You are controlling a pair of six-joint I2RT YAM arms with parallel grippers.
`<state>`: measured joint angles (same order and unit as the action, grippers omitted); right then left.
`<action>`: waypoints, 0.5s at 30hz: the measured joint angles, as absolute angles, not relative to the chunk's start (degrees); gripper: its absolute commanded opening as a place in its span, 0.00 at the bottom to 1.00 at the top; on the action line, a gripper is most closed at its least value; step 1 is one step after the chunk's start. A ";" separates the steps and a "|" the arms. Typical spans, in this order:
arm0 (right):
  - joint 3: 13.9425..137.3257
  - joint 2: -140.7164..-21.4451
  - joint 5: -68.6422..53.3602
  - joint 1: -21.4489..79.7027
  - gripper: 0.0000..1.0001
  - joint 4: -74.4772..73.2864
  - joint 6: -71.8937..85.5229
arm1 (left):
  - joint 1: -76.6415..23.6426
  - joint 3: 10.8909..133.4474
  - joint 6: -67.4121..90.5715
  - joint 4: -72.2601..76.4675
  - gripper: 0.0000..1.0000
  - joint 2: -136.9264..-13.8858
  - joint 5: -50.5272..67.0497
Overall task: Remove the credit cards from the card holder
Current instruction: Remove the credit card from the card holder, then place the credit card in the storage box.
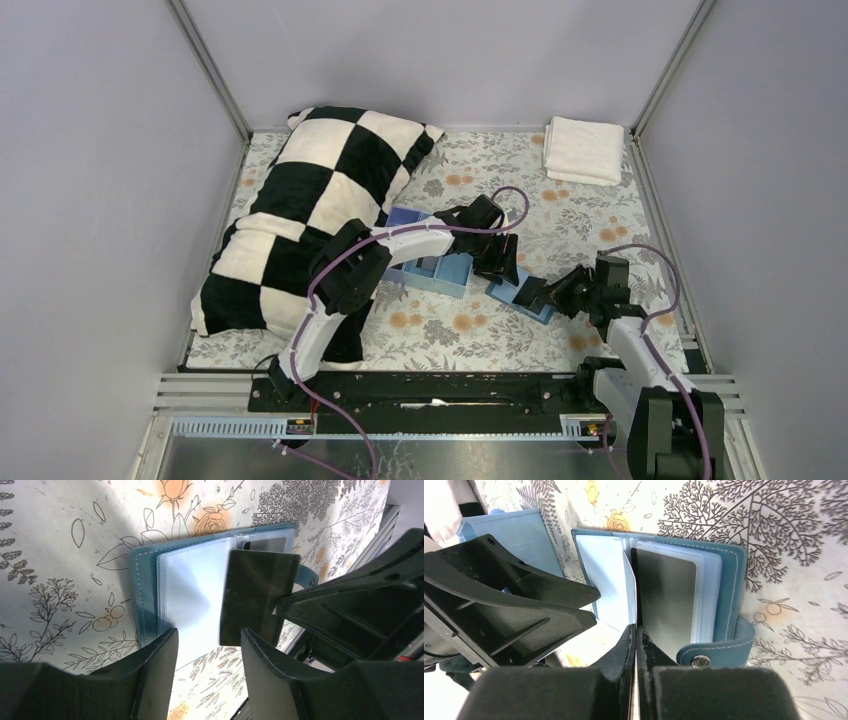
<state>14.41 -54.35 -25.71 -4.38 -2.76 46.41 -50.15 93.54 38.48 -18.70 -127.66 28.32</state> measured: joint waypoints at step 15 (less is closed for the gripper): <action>25.50 -43.07 -19.16 -4.38 0.00 -18.72 39.46 | -49.93 94.70 37.36 -21.10 0.60 -119.83 29.85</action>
